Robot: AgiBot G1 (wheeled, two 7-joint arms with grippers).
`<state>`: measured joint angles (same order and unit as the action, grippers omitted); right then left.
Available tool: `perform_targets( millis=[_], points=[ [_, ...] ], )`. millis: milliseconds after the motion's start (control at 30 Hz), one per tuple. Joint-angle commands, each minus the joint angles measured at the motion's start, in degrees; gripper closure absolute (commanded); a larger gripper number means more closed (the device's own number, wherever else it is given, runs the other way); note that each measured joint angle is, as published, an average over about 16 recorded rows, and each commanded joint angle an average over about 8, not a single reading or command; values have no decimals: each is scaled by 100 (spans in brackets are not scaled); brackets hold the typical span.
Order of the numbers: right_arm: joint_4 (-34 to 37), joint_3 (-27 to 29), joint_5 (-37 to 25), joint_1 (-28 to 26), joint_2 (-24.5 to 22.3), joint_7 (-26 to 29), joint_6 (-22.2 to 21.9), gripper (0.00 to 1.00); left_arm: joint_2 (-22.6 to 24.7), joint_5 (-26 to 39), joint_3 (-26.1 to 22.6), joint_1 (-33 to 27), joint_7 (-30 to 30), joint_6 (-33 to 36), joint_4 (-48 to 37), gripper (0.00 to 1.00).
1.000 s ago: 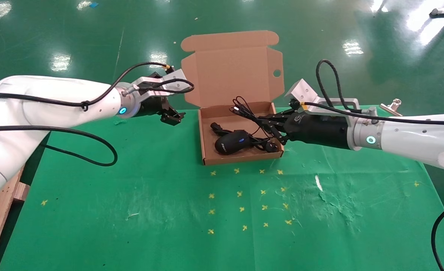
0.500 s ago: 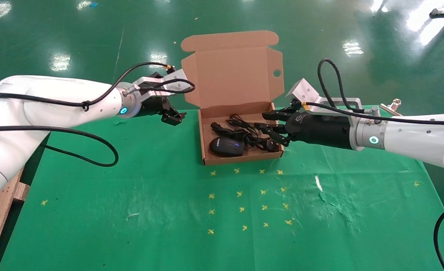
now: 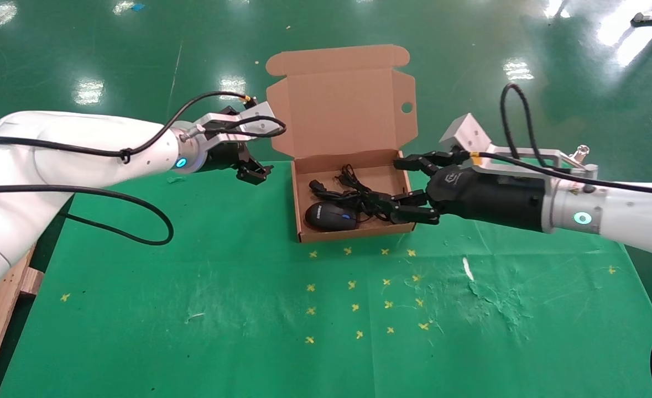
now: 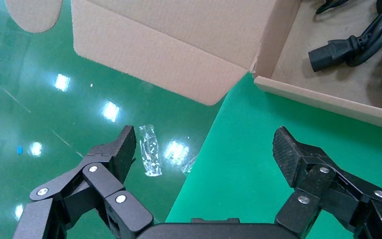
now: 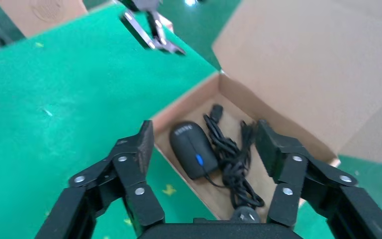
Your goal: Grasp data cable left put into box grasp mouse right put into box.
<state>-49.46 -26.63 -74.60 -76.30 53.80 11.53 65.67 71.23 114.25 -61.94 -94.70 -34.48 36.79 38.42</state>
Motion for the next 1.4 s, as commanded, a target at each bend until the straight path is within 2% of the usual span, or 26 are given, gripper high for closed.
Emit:
perform_targets(
  millis=[33, 867, 1400],
  points=[
    [-105, 46, 143, 64, -82, -3, 87, 0, 0, 0, 0, 0, 0, 0, 0, 0],
    [-1416, 623, 1923, 866, -1103, -46, 1176, 0, -47, -93, 59, 43, 30, 62, 45, 0],
    [-2252, 991, 3058, 1376, -1754, -73, 1870, 0, -939, -1876, 1190, 859, 615, 1266, 909, 0]
  ],
)
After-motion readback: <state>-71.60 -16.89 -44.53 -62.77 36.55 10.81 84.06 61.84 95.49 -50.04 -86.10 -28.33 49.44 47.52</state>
